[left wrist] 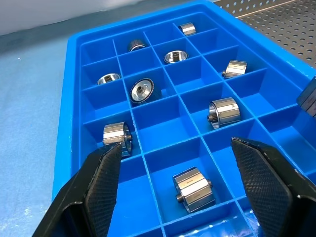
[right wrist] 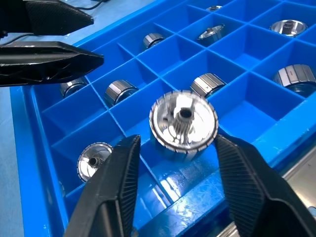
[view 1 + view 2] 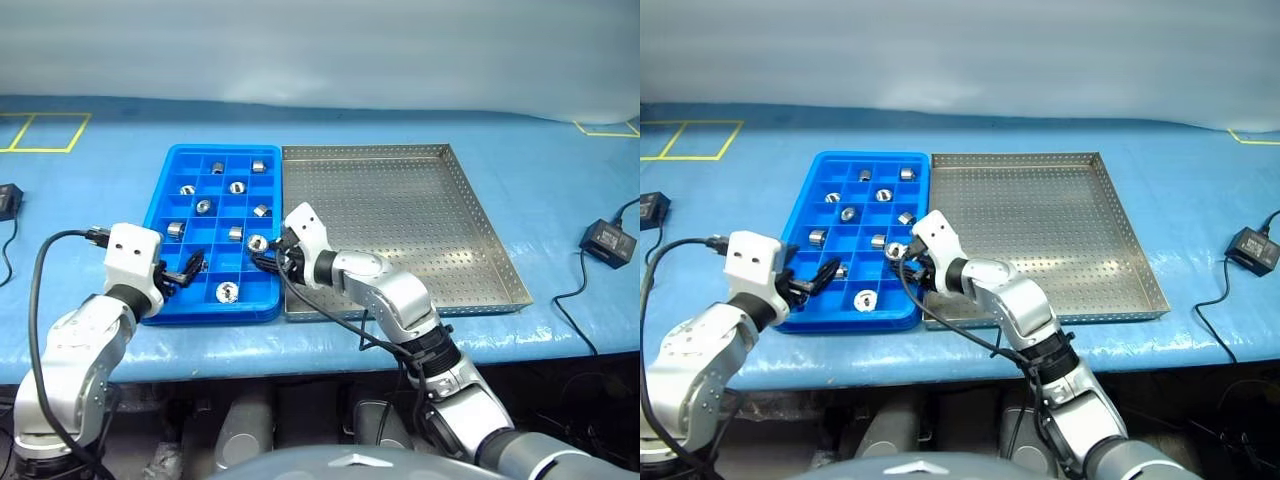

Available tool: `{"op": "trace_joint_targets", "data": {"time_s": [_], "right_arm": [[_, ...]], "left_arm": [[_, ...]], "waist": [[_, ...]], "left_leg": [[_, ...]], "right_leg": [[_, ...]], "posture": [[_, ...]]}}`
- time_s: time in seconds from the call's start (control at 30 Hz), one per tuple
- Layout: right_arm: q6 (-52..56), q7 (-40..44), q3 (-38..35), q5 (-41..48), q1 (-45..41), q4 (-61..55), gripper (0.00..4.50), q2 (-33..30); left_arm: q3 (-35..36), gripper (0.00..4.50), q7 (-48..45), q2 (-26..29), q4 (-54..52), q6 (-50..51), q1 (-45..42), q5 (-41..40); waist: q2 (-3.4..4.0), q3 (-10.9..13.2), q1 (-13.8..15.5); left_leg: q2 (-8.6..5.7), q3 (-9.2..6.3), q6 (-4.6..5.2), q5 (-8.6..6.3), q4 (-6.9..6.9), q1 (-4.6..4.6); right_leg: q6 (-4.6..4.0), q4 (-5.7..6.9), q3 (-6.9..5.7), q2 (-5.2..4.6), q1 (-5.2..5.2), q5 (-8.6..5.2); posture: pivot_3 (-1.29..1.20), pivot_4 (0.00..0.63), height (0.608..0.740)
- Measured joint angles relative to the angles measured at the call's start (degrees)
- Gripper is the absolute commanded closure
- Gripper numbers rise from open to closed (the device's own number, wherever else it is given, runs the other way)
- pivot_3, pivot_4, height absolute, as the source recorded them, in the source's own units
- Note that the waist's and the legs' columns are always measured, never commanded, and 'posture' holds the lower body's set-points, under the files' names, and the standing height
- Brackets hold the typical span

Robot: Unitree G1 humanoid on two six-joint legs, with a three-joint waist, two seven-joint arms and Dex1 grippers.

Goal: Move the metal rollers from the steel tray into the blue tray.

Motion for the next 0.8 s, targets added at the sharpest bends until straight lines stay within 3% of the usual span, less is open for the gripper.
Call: {"op": "trace_joint_targets", "data": {"time_s": [0.03, 0.3, 0.5, 0.63, 0.8], "right_arm": [[-0.34, -0.04, 0.51, -0.58, 0.00, -0.18, 0.95, -0.20], [-2.50, -1.68, -2.90, -1.99, 3.58, -7.59, 0.95, -4.32], [-6.40, 5.82, -8.20, -1.43, 8.85, -13.03, 0.95, -19.79], [-7.34, 7.42, -9.63, -3.11, 10.36, -12.58, 0.95, -26.26], [-7.43, 7.97, -13.22, -2.12, 11.36, -12.53, 0.03, -27.21]], "left_arm": [[-0.46, 0.66, 0.25, -0.23, 0.00, -0.02, -0.12, 0.00], [-5.75, 0.66, 0.72, -5.22, 0.71, -2.84, -3.15, -0.46], [-15.88, 0.66, -5.17, -6.34, 6.60, -11.42, -6.94, 0.03], [-17.21, 0.66, -9.86, -5.53, 12.62, -17.69, -10.27, 0.18], [-17.97, 0.02, -16.12, -4.65, 16.44, -19.07, -12.67, -1.76]], "waist": [[0.00, 0.00, 0.12], [-0.04, -0.02, 1.19], [-0.07, -0.04, 0.98], [-0.03, -0.02, -0.37], [-0.03, -0.02, -1.19]], "left_leg": [[0.01, -0.01, -0.06, -0.03, 0.00, 0.01], [-0.11, -0.05, 0.02, 0.01, 0.03, -0.26], [-0.20, 0.03, 0.27, 0.12, 0.03, -0.31], [-0.15, 0.06, 0.26, 0.13, 0.03, -0.29], [-0.17, 0.08, 0.27, 0.13, 0.05, -0.30]], "right_leg": [[0.00, 0.00, -0.01, 0.00, 0.01, 0.00], [0.00, -0.08, -0.06, -0.10, 0.03, 0.01], [0.00, -0.11, -0.04, -0.07, 0.05, 0.01], [-0.08, -0.02, -0.04, 0.14, -0.02, -0.02], [-0.09, -0.05, -0.01, 0.12, 0.01, -0.03]], "posture": [[0.17, 0.150, 0.740], [0.13, 0.150, 0.740], [0.06, 0.150, 0.740], [0.01, 0.150, 0.740], [-0.03, 0.150, 0.740]]}}
